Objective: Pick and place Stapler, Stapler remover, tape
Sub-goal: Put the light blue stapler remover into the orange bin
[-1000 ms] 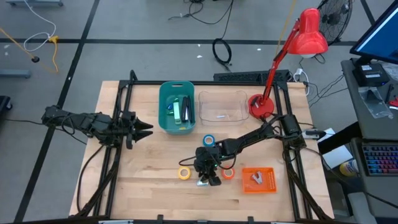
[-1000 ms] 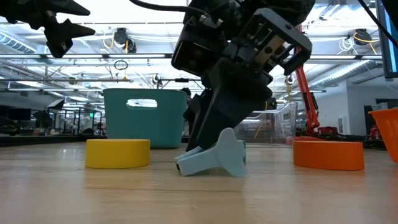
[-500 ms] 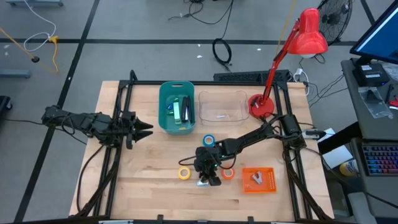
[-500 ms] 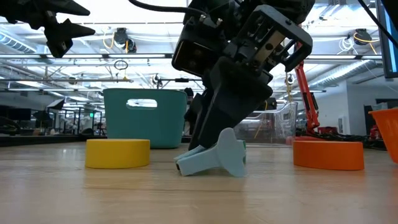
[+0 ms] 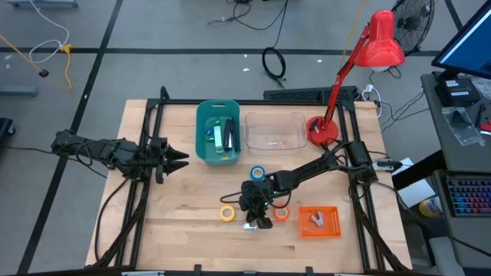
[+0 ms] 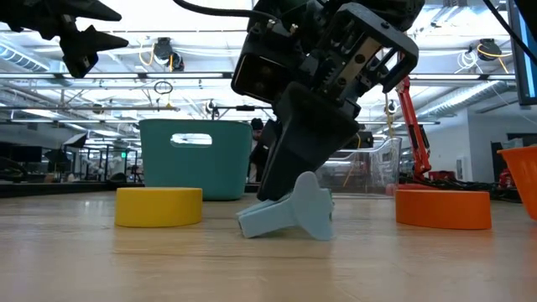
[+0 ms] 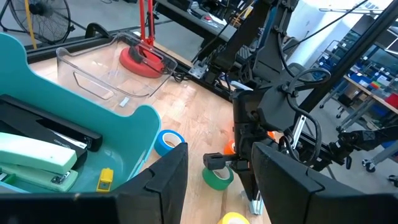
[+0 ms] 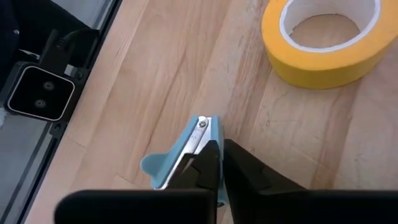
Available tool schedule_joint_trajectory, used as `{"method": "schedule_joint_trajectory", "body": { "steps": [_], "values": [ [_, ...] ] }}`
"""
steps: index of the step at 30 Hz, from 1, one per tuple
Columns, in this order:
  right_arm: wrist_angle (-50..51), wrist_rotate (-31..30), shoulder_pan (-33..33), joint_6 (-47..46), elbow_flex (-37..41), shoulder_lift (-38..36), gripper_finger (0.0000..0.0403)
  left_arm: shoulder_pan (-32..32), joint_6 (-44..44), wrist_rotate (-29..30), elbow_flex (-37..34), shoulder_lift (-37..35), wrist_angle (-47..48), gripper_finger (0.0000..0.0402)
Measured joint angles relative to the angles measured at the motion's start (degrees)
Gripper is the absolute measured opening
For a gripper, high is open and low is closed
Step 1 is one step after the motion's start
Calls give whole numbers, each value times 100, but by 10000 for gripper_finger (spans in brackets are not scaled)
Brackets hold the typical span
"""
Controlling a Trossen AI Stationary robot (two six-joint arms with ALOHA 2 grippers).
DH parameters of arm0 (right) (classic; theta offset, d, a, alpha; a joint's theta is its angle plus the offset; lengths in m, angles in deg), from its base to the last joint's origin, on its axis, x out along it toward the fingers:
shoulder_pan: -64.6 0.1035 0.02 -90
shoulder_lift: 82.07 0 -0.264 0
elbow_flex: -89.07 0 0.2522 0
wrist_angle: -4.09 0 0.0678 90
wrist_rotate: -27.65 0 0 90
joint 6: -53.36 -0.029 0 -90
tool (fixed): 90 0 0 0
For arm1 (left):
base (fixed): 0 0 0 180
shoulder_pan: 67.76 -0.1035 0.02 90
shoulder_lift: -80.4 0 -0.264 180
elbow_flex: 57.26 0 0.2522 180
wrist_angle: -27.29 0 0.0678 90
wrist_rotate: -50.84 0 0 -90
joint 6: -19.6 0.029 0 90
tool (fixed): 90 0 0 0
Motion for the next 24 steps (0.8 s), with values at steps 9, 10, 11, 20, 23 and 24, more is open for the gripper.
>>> {"method": "schedule_joint_trajectory", "body": {
  "steps": [9, 10, 11, 20, 23, 24],
  "values": [
    [0, -2, -1, 11, 0, 0, 3, -1, 0, 0, 0, 0, 0, 179],
    [0, -2, -2, 11, 0, 0, 2, 0, 0, 0, 0, 0, 2, 179],
    [0, -2, -2, 11, 0, 0, 2, 1, 0, 0, 0, 0, 0, 179],
    [-54, -9, -27, -75, 0, -283, 1, -1, 4, 0, -2, 0, 2, 179],
    [9, -8, -86, -139, 2, -536, 1, 0, 17, 0, -2, -1, 2, 179],
    [7, -12, -105, -160, 2, -638, 1, -1, 15, 0, -2, 0, 2, 179]
  ]
}}
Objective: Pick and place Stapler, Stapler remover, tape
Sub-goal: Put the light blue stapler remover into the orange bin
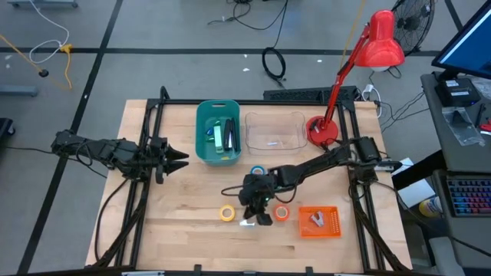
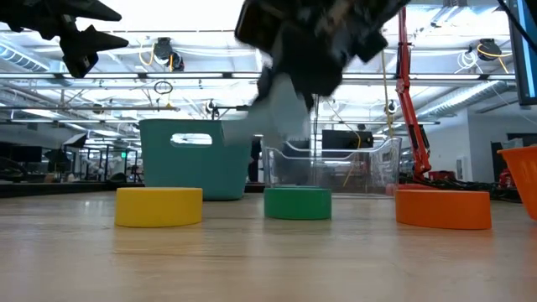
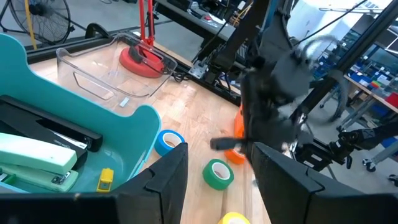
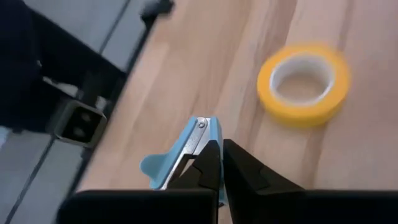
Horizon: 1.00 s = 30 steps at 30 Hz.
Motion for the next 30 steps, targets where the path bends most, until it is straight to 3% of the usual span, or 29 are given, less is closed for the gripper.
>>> {"method": "schedule_joint_trajectory", "body": {
  "steps": [4, 8, 15, 24, 30],
  "values": [
    [314, 2, -50, -174, 0, -535, 0, 0, -2, 0, 0, 0, 0, 179],
    [1377, -60, 13, -479, 0, -1139, 0, 0, 15, 1, 0, -2, -2, 179],
    [3309, -1104, 622, -1319, 106, -2128, 0, 0, 25, 2, 0, -1, -4, 179],
    [2929, -2763, 1917, -4392, 1615, -3485, 0, 0, 27, 2, 0, -2, -2, 179],
    [2839, -4005, 2775, -6619, 2348, -3924, 0, 1, 19, 5, 0, 0, -2, 179]
  ]
}}
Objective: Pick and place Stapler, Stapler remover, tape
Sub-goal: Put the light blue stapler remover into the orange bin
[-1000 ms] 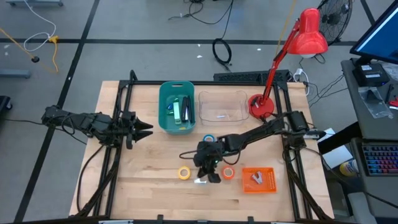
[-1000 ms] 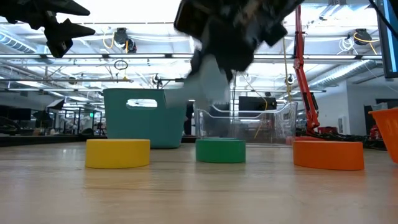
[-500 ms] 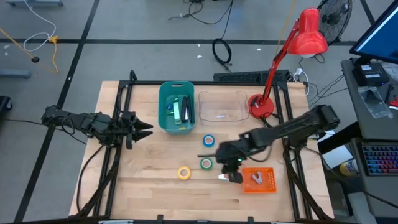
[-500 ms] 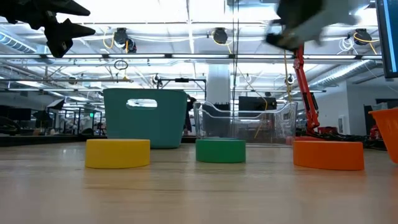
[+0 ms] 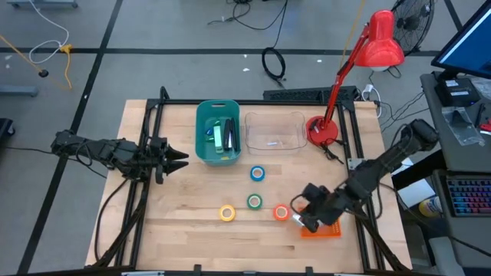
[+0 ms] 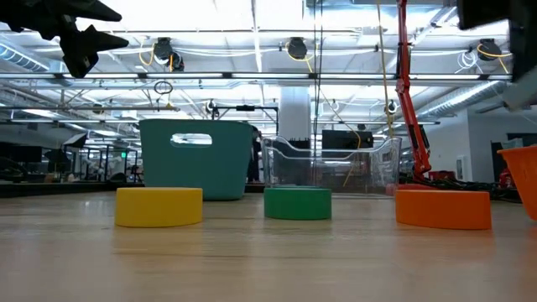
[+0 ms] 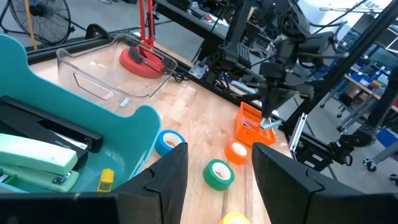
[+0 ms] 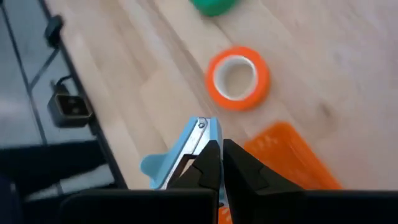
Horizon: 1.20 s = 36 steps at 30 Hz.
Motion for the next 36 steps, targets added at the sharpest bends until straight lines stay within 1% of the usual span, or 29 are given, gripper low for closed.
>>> {"method": "schedule_joint_trajectory", "body": {
  "steps": [1, 6, 9, 12, 14, 18, 25, 29, 36],
  "values": [
    [-1, -77, 126, -279, 73, -9, 0, 1, -1, 1, 0, -2, 0, 179],
    [53, -80, 590, -1350, 285, 9, 0, 1, -11, 111, 0, -1, -2, 179],
    [216, -133, 798, -1883, 327, 9, 0, -1, 5, 217, 0, 0, -2, 179],
    [360, -382, 970, -2413, 393, 9, 0, -1, 8, 255, 0, -2, -1, 179],
    [404, -381, 1010, -2643, 435, 9, 0, 1, 8, 254, 0, 0, -2, 179],
    [469, -395, 1022, -2941, 525, 94, 0, -1, 10, 252, 0, -2, -2, 179],
    [457, -395, 968, -3190, 552, 327, 2, -1, 21, 252, 0, 0, -1, 179],
    [453, -717, 972, -3306, 552, 341, 11, -1, 19, 252, 0, -2, -2, 179],
    [438, -811, 970, -3324, 552, 341, 14, 0, 16, 252, 0, -1, -2, 179]
  ]
}}
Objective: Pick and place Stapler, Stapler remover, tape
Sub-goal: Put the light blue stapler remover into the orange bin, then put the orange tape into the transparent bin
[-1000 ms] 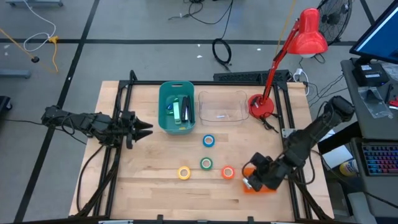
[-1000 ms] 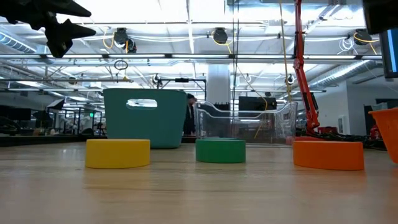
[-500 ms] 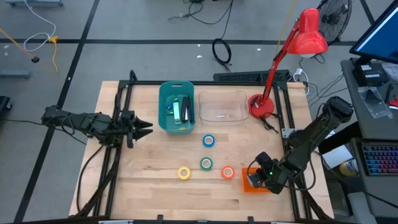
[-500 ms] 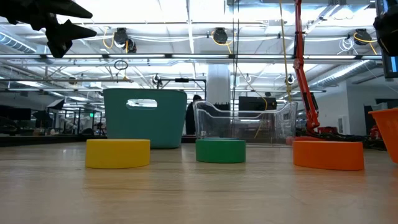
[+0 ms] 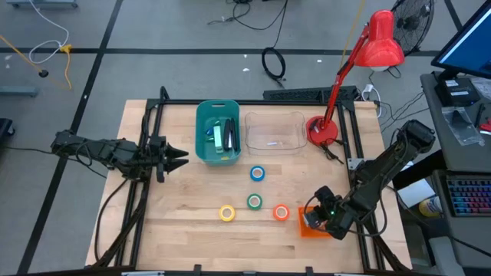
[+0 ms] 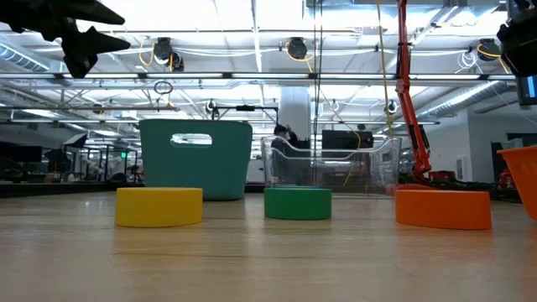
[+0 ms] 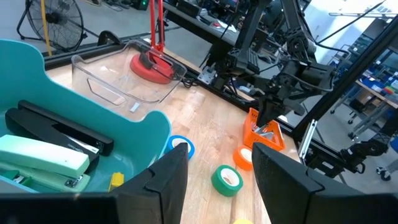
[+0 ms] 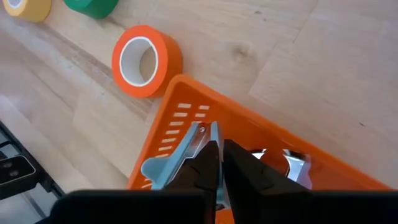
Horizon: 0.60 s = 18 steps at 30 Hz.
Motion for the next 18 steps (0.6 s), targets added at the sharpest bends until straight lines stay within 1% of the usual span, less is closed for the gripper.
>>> {"method": "schedule_joint_trajectory", "body": {
  "steps": [5, 13, 18],
  "values": [
    [2, 2, 0, -22, 0, 0, 29, 1, -4, 0, 0, -1, 0, 179],
    [15, 5, 2, 6, 0, -1, 79, 1, -9, -4, 0, 1, 2, 179],
    [-222, -30, 2, 54, 0, -183, 90, -1, -2, -7, 0, 1, 0, 179]
  ]
}}
